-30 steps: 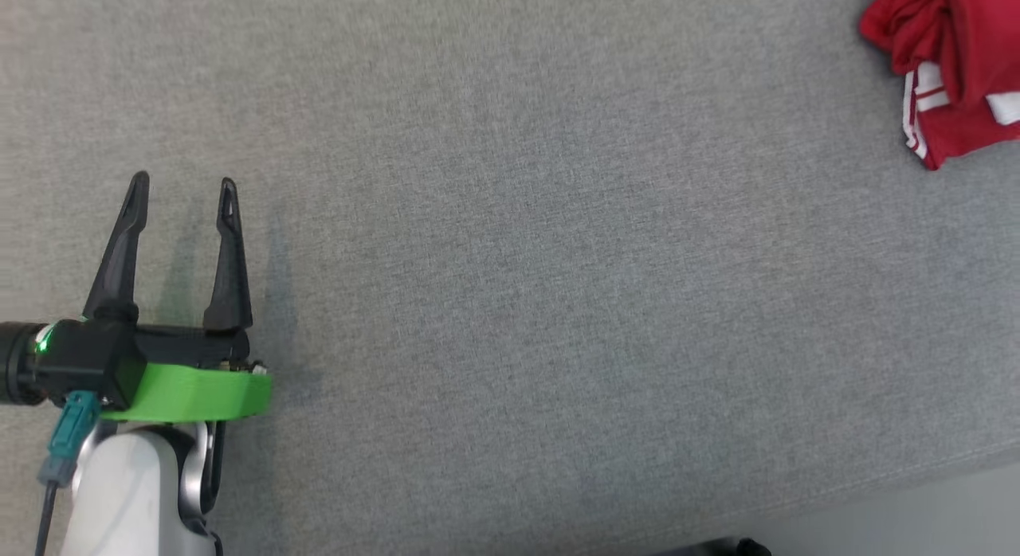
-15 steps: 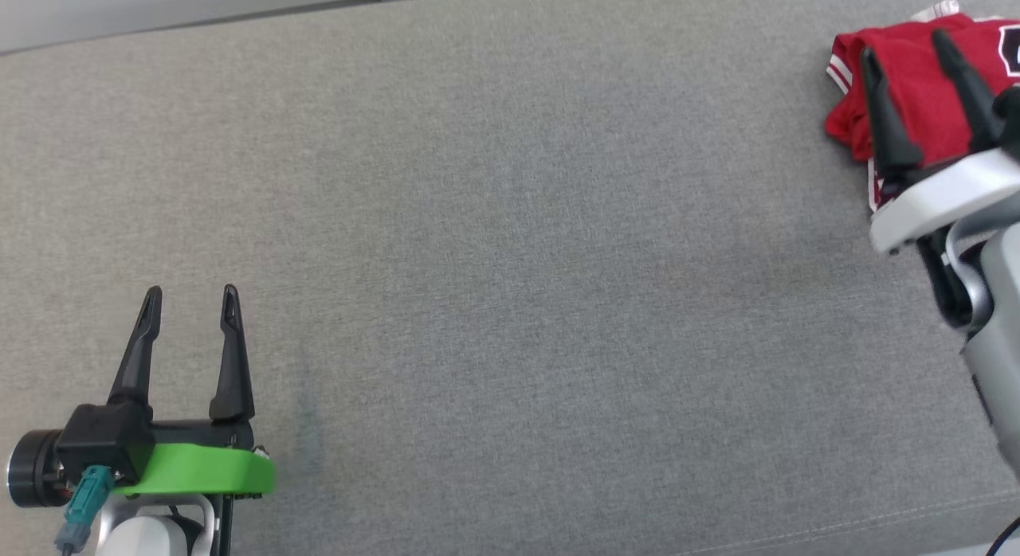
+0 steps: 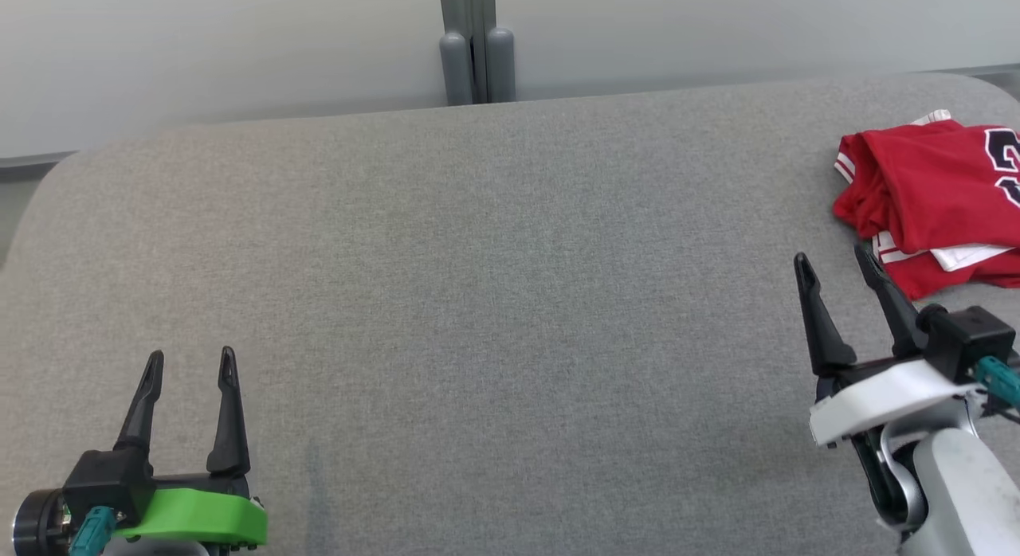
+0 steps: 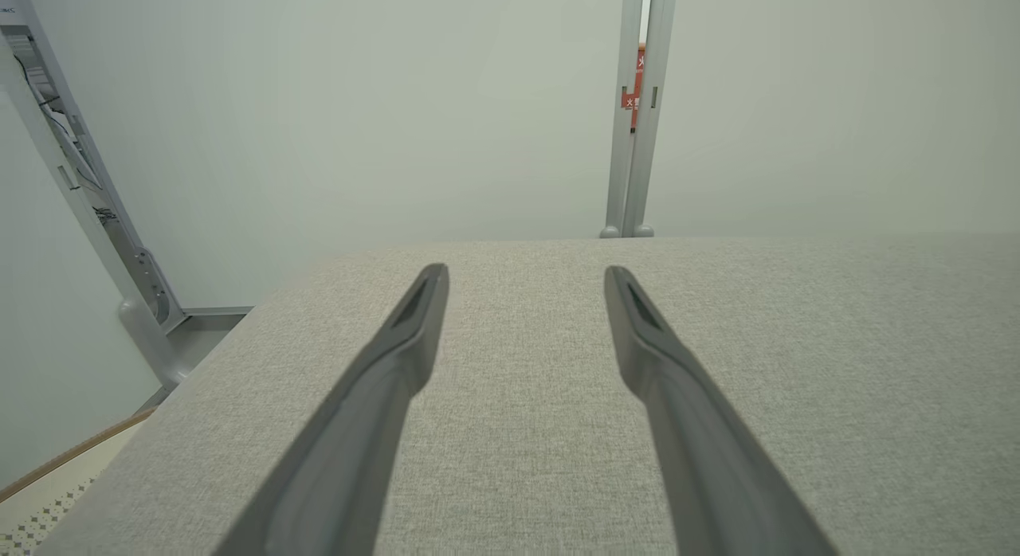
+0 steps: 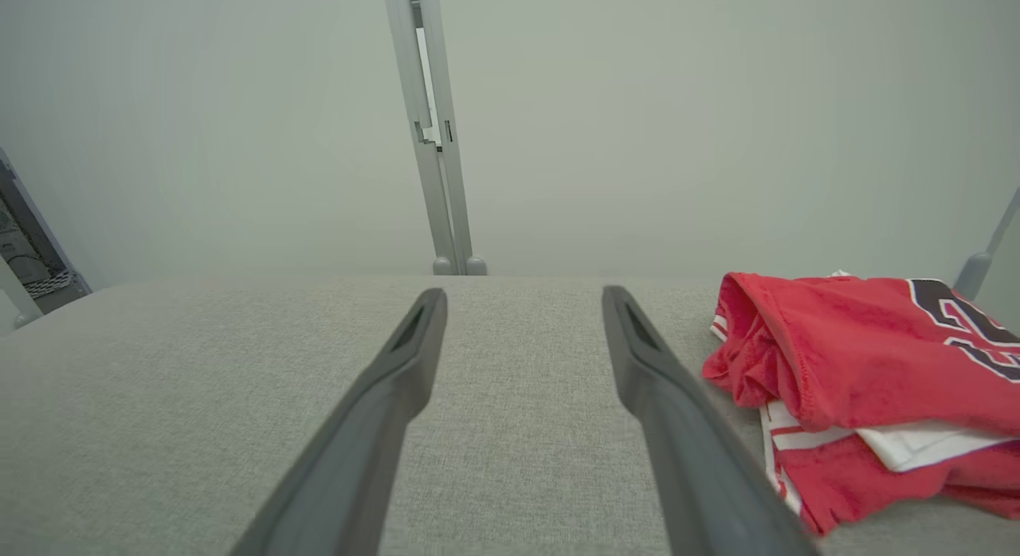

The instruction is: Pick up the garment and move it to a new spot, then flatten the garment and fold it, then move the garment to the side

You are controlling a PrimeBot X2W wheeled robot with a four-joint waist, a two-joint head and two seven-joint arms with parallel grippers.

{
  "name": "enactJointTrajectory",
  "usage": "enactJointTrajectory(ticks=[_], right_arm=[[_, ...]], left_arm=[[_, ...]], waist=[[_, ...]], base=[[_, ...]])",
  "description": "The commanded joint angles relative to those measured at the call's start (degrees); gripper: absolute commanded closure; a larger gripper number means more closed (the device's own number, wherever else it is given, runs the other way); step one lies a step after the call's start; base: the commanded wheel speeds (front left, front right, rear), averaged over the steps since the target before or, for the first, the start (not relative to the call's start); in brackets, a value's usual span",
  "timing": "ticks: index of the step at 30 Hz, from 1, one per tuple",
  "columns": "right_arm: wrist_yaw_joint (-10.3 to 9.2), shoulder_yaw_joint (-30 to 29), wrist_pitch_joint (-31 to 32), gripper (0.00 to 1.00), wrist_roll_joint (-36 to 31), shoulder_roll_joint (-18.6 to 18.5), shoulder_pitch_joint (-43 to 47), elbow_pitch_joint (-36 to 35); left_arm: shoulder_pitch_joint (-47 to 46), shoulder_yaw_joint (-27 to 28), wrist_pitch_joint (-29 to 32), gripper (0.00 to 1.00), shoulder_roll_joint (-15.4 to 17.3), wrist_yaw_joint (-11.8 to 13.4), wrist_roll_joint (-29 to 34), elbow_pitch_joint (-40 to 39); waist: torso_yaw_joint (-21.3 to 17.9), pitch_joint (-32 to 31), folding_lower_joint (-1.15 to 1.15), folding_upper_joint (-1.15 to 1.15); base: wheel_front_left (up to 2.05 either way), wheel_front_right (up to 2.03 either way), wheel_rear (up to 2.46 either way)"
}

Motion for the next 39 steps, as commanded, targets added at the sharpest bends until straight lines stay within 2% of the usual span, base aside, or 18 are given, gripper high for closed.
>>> enactJointTrajectory(ticks=[1,12,29,30,33,39], right_arm=[[-0.09,-0.9,0.4,0.00,-0.4,0.8,2.5,-1.6],[-0.09,-5.0,2.7,0.00,-2.9,7.0,15.2,-13.0],[-0.09,-4.7,4.2,0.00,-4.3,8.3,17.3,-15.8],[-0.09,-4.7,4.1,1.00,-4.2,8.3,17.3,-15.7],[0.00,-4.6,4.2,1.00,-4.0,8.4,16.8,-14.2],[0.00,-4.7,5.2,1.00,2.8,8.4,16.1,-13.3]], left_arm=[[1.0,0.1,-0.2,0.00,0.3,-0.1,-0.6,0.2],[2.9,0.1,-0.3,0.00,-0.2,-0.4,-1.8,1.1],[3.4,-0.1,0.0,0.00,0.6,0.5,-2.2,1.5],[3.4,-0.1,0.0,1.00,0.7,0.5,-2.2,1.5],[3.3,-0.3,0.3,1.00,-0.4,0.3,-2.2,2.9],[2.1,0.6,2.4,1.00,-0.9,0.0,-8.5,3.7]], waist=[[1.1,-1.8,0.01,0.00],[1.0,-4.2,0.01,0.00],[0.8,-5.2,0.01,0.00],[0.8,-5.3,0.01,0.00],[0.8,-5.3,0.01,0.00],[0.8,-5.2,0.01,0.00]], base=[[0.00,0.00,0.00],[0.00,0.00,0.00],[0.00,0.00,0.00],[0.00,0.00,0.00],[0.00,0.00,0.00],[0.00,0.00,0.00]])
